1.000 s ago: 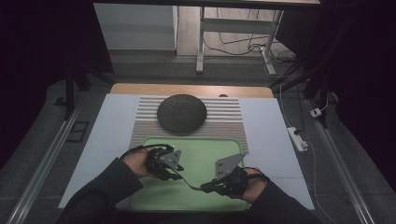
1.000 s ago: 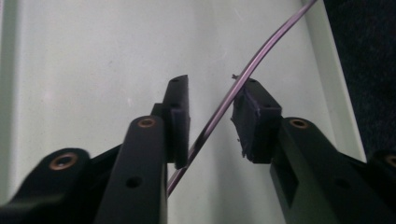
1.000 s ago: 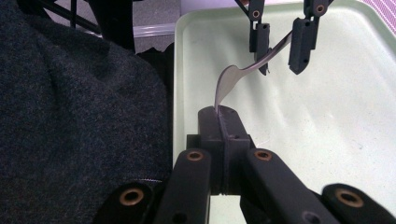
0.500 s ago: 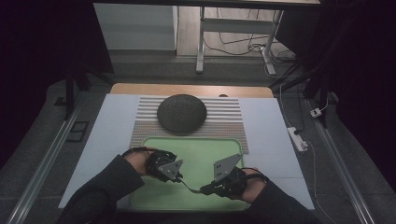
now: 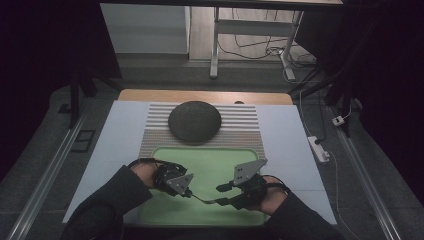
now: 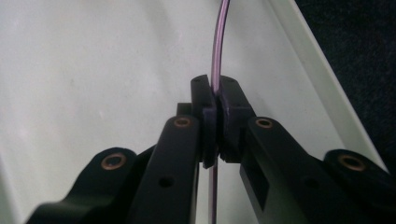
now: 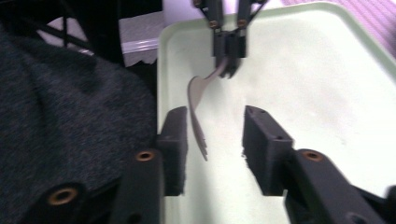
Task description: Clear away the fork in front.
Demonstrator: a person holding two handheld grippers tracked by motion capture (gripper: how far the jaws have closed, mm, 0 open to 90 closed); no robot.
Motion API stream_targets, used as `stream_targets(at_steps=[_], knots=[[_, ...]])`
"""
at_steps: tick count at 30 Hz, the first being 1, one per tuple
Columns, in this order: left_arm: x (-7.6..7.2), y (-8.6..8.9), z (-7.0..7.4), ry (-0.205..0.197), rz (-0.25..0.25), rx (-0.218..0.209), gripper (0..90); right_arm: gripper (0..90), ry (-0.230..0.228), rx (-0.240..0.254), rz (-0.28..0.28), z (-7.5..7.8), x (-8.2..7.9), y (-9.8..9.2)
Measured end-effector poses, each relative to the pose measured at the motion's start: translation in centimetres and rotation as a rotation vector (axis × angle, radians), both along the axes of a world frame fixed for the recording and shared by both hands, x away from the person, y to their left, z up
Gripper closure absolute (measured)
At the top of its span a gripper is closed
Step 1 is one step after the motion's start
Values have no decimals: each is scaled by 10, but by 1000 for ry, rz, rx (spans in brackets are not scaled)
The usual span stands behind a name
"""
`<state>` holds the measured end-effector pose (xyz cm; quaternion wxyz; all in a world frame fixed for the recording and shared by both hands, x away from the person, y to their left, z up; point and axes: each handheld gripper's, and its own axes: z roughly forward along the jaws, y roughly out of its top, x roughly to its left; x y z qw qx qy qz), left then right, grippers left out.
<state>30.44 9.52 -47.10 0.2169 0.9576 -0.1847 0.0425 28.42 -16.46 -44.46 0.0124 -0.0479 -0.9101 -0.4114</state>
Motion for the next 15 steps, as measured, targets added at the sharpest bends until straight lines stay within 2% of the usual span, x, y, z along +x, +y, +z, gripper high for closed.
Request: stream_targets(at_steps=[1,5,12,15], knots=[[0,0,0,16,29,3,862,523,0,0,0,0,0,0],[3,4,2,64,125,5,862,398,-36,0,-72,1,3,-4],[4,10,4,135,270,0,862,231,-72,-19,-219,3,2,-13],[5,11,4,161,336,3,861,170,-89,-36,-255,3,1,-18]])
